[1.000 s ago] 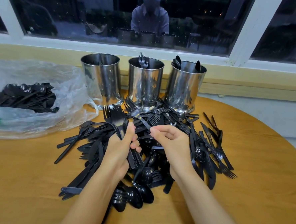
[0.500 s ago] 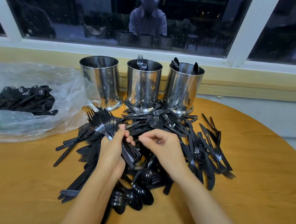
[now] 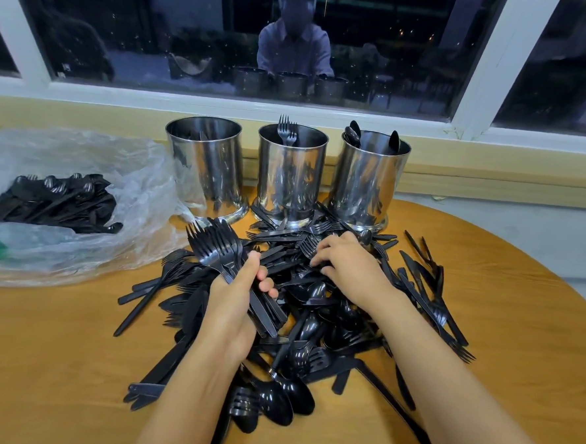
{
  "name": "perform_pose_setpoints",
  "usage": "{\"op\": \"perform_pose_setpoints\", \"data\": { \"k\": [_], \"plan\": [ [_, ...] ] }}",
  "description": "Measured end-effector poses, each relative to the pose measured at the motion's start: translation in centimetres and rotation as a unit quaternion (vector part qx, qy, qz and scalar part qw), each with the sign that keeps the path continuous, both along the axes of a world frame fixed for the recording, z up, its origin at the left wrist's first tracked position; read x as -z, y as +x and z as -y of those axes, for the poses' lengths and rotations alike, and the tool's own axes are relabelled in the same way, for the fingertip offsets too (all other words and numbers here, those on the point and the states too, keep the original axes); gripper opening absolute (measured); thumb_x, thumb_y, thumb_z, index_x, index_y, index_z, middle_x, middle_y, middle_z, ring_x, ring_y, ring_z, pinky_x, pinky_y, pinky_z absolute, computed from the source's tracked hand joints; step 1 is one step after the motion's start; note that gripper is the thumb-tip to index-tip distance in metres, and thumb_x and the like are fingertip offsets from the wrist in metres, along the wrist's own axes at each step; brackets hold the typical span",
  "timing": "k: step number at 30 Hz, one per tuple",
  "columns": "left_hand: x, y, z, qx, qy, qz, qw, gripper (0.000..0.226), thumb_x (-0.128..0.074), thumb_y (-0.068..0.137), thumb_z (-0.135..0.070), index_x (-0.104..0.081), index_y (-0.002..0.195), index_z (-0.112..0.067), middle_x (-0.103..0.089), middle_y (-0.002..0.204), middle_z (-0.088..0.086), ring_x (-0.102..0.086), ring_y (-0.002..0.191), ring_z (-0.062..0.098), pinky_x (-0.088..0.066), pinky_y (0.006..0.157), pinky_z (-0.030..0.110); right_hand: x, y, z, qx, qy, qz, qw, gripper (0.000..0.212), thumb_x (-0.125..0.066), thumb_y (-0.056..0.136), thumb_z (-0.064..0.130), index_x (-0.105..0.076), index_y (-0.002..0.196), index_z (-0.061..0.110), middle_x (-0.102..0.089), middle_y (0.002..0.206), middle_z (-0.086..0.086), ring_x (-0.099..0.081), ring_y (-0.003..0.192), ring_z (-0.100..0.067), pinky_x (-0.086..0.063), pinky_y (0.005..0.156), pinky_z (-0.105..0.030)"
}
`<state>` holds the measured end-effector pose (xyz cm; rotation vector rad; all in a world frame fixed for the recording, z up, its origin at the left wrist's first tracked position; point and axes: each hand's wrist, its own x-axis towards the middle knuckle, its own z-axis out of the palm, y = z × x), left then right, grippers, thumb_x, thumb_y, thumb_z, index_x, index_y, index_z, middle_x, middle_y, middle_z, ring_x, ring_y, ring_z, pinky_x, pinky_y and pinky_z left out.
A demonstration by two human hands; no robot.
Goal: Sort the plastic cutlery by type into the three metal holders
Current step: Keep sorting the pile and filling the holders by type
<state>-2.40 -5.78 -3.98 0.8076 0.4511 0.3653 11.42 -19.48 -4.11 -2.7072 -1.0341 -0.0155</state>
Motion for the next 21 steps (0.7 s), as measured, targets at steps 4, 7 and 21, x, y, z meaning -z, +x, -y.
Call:
{"op": "perform_pose_setpoints", "data": {
  "k": [4, 7, 21],
  "plan": [
    [-0.1, 0.0, 0.0, 0.002, 0.006, -0.002, 1.000, 0.030, -0.060, 0.096, -0.024, -0.047, 0.118, -0.008, -0.046, 0.066, -0.002, -0.042, 0.052, 0.010, -0.046, 0.052, 0.023, 0.1, 0.1, 0.4, -0.050, 0.004, 0.020, 0.999, 0.024, -0.056, 0.097, 0.014, -0.071, 0.116, 0.019, -0.062, 0.124, 0.004, -0.046, 0.118, -0.020, -0.043, 0.095, -0.033],
    [-0.3, -0.1, 0.1, 0.006, 0.011, -0.003, 1.000, 0.024, -0.060, 0.096, -0.023, -0.051, 0.113, -0.007, -0.045, 0.068, -0.001, -0.041, 0.054, 0.010, -0.046, 0.054, 0.024, 0.3, 0.1, 1.0, -0.062, 0.171, 0.030, 0.983, 0.018, -0.066, 0.091, 0.014, -0.076, 0.105, 0.017, -0.071, 0.111, 0.003, -0.058, 0.106, -0.019, -0.047, 0.096, -0.032],
    [-1.5, -1.1, 1.5, 0.149, 0.088, 0.016, 0.985, 0.027, -0.049, 0.101, -0.021, -0.067, 0.109, -0.003, -0.073, 0.111, 0.011, -0.070, 0.106, 0.022, -0.057, 0.092, 0.036, -8.6, -3.6, 1.9, -0.015, 0.471, -0.205, 0.858, 0.016, -0.055, 0.097, 0.012, -0.069, 0.100, 0.019, -0.059, 0.065, 0.012, -0.044, 0.050, -0.001, -0.037, 0.047, -0.012]
  ]
}}
